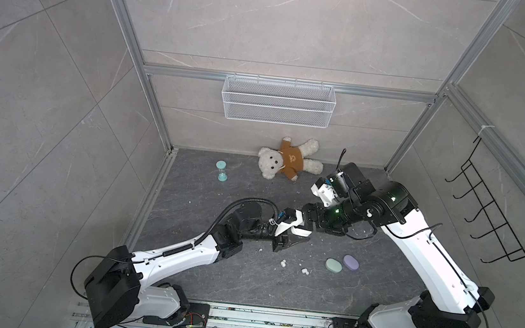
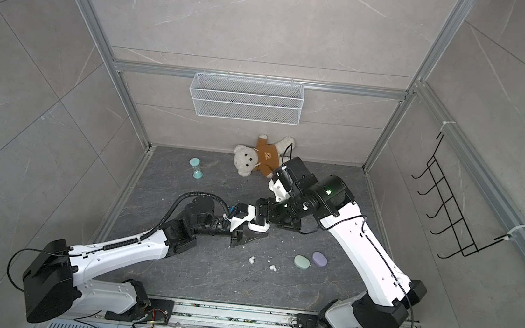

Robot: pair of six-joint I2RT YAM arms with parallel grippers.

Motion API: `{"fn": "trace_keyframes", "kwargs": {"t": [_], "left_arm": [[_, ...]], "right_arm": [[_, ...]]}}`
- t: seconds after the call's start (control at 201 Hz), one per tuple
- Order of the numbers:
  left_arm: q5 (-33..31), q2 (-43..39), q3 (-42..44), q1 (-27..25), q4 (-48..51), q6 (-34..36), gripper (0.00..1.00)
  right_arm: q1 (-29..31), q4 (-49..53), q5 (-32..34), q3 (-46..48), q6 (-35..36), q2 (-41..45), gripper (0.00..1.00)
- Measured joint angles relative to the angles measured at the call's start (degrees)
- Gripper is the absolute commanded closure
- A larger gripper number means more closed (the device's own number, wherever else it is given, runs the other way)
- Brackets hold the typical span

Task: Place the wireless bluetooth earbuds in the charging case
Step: 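Open the right gripper and draw it back from the white case, then move the right gripper down toward the white earbuds on the table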

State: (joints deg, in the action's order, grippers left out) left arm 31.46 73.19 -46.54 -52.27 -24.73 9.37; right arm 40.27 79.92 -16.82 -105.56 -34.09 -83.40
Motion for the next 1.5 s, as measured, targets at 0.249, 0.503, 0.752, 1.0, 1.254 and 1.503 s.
{"fn": "trace_keyframes", "kwargs": {"t": [0.249,0.503,0.752,1.0,1.254,1.503], "left_arm": [[0.2,-2.38,2.25,-0.2,-0.11,-2.36,0.74],[0.83,-5.88,3.91,-0.2,-1.03,-5.68,0.75],[3.45,-8.26,5.14,-0.2,-1.05,-9.14,0.77],[5.14,-8.46,5.14,-0.2,-1.29,-10.75,0.77],[5.31,-8.46,5.14,-0.2,-1.6,-10.97,0.78],[6.27,-8.46,5.14,-0.2,-2.12,-11.17,0.78]], "right_arm": [[-0.02,0.04,1.92,-0.57,-0.2,2.32,0.09],[-0.22,-2.16,4.44,1.84,7.91,8.13,0.1],[1.66,-8.79,1.77,8.96,19.52,17.2,0.11],[7.78,-10.82,2.08,9.35,27.71,14.16,0.11],[12.72,-10.78,6.05,9.35,31.32,11.54,0.12],[13.62,-10.73,10.64,9.68,32.37,10.08,0.12]]}}
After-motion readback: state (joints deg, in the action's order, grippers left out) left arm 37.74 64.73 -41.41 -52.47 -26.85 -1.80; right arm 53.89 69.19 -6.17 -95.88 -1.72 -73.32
